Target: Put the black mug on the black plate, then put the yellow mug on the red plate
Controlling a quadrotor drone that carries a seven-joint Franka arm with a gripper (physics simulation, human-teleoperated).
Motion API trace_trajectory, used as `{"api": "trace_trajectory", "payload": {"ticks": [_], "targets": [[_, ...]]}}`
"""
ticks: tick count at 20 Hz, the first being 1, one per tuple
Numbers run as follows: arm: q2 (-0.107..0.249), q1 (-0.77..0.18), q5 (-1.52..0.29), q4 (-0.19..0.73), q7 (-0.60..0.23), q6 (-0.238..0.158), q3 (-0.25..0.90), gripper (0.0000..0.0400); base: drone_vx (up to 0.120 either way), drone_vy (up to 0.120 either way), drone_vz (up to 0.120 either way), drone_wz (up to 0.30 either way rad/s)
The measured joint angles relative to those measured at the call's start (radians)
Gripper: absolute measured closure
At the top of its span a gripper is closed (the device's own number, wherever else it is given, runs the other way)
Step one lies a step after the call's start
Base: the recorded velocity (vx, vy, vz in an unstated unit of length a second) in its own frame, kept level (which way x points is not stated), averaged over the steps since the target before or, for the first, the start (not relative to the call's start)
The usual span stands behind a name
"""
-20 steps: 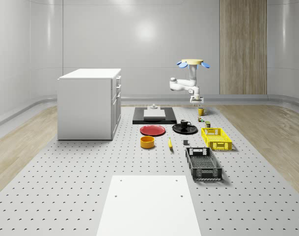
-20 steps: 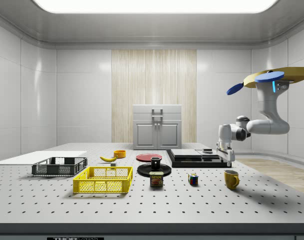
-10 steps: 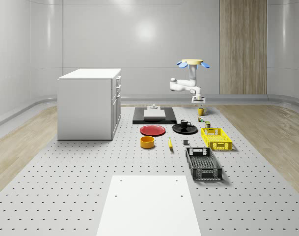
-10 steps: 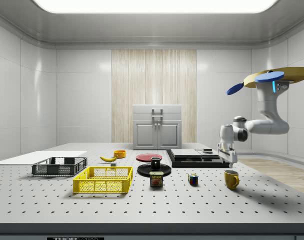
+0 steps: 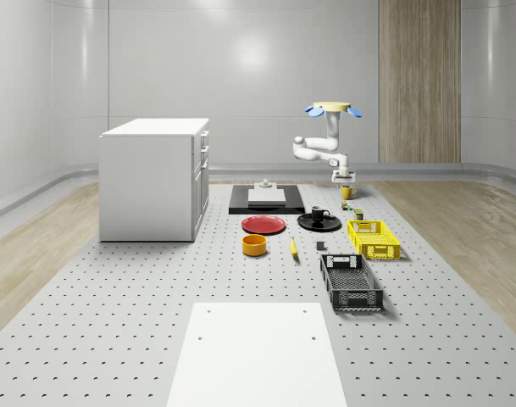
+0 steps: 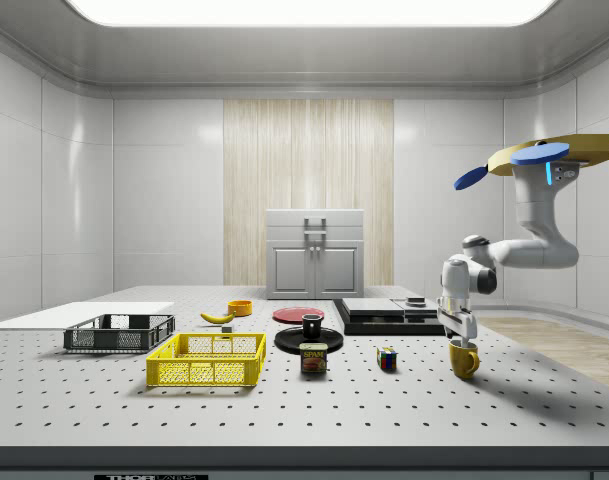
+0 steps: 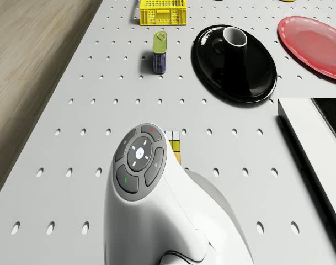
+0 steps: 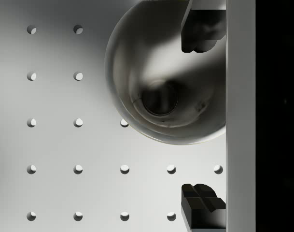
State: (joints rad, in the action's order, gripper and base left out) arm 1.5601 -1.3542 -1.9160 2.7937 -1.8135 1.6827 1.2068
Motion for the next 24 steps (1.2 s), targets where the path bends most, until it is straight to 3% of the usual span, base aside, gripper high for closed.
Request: {"api": "trace_trajectory", "payload": {"ticks": [10, 24], "targets": [[-0.012, 0.012, -0.049, -0.016, 0.02, 0.011, -0.049, 0.0001, 0.0, 0.0, 0.0, 0.0], [-0.03, 0.031, -0.053, -0.012, 0.035, -0.009, -0.047, 0.0, 0.0, 0.0, 0.0, 0.0]]}}
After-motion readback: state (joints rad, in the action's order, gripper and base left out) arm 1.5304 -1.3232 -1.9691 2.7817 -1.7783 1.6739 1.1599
